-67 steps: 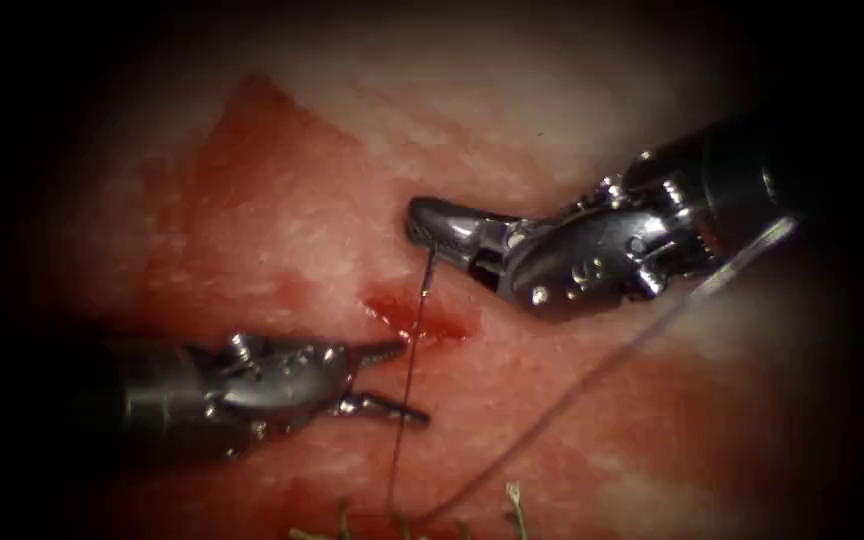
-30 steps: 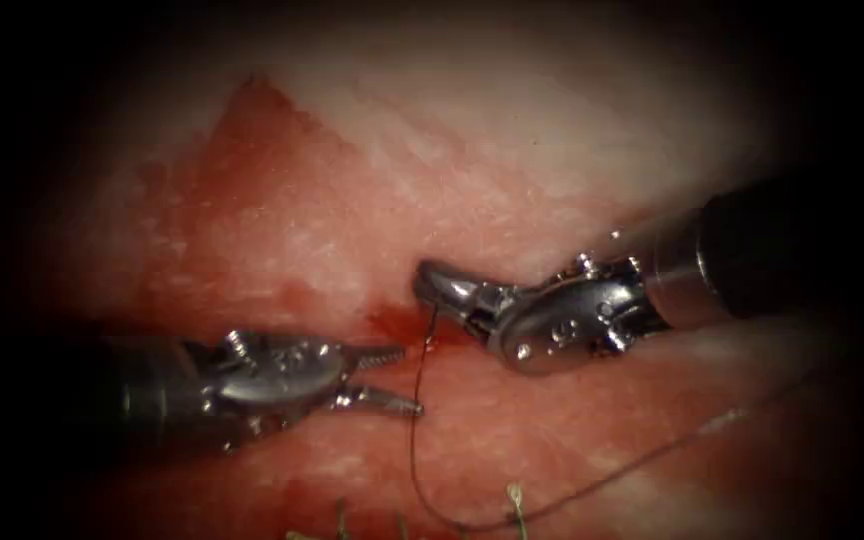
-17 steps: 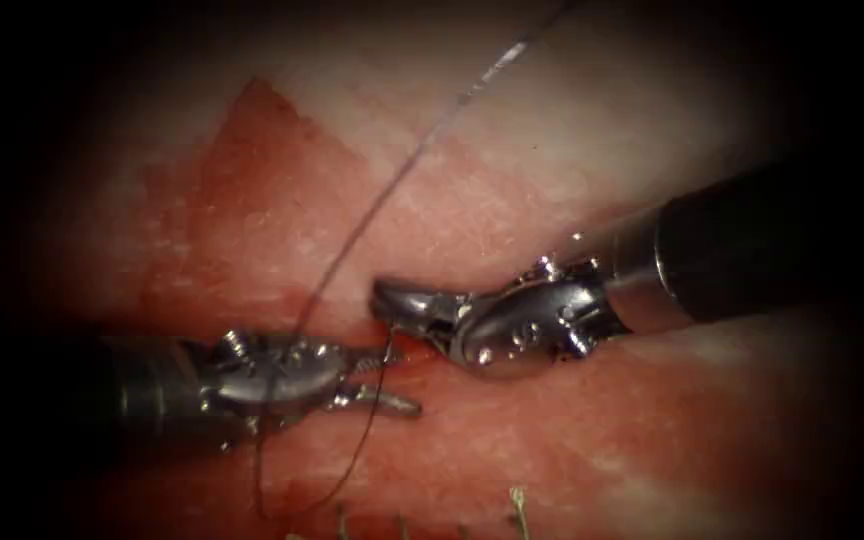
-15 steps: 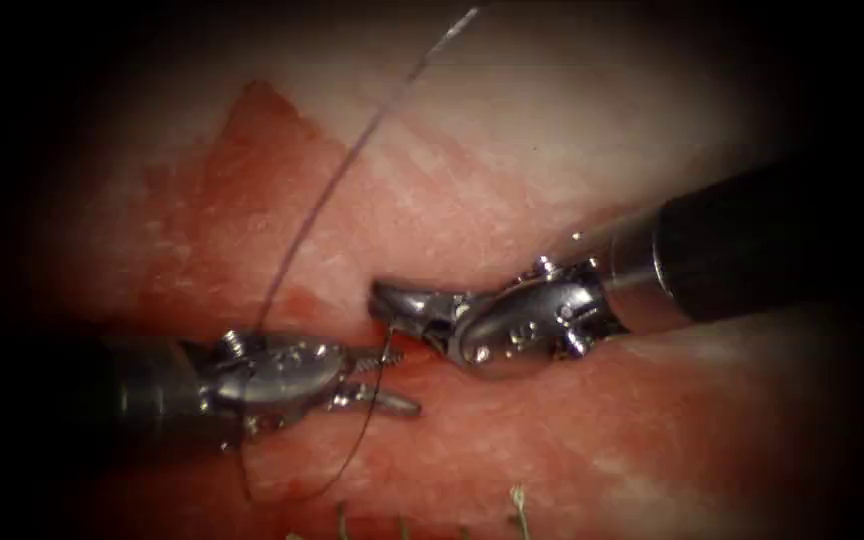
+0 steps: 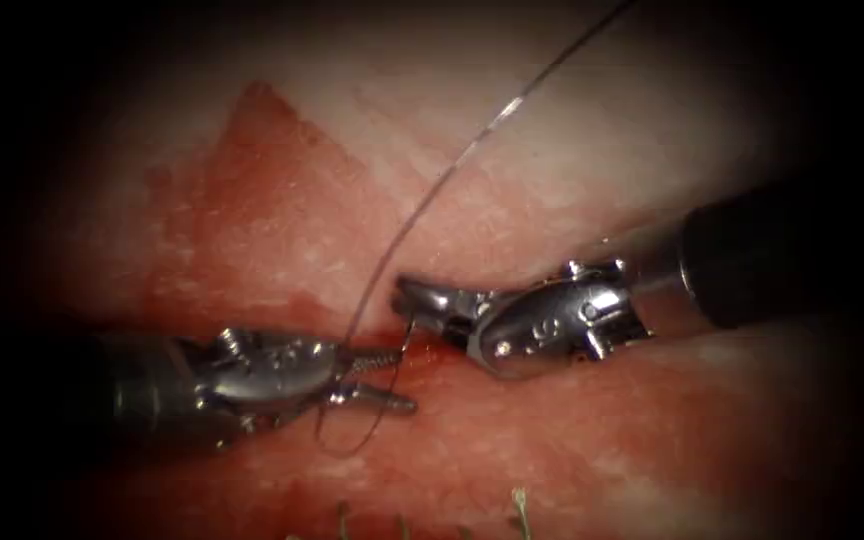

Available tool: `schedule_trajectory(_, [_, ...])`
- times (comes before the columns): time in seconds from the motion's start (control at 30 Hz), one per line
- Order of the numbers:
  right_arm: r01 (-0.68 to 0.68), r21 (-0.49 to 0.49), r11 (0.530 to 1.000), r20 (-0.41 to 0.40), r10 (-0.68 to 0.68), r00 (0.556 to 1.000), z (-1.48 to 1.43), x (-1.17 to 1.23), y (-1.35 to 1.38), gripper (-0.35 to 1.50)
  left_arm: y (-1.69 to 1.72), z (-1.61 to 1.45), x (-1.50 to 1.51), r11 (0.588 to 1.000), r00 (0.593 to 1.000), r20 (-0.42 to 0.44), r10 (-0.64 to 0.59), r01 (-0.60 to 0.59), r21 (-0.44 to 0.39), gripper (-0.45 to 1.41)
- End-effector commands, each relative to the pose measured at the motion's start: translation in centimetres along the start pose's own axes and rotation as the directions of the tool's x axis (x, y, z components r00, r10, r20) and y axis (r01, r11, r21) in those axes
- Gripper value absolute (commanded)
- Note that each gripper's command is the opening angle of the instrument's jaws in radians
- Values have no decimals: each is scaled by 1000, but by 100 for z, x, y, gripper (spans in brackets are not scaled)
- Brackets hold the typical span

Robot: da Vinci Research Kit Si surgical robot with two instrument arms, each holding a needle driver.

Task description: Wound Closure

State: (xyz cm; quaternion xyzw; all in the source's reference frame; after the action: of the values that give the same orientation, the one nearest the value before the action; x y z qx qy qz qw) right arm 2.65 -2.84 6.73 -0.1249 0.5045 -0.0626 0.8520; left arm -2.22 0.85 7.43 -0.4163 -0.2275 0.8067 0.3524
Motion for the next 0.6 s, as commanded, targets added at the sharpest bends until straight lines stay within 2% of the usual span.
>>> schedule_trajectory(0.03, [-2,13,1000,7,2,1000,4,-1,-12,-35,4,9,-6,1000,1000,2,-3,3,-3,12])
schedule_trajectory(0.6, [-63,77,995,64,58,996,4,-7,-27,-35,3,7,-5,1000,1000,2,-2,2,-5,10])
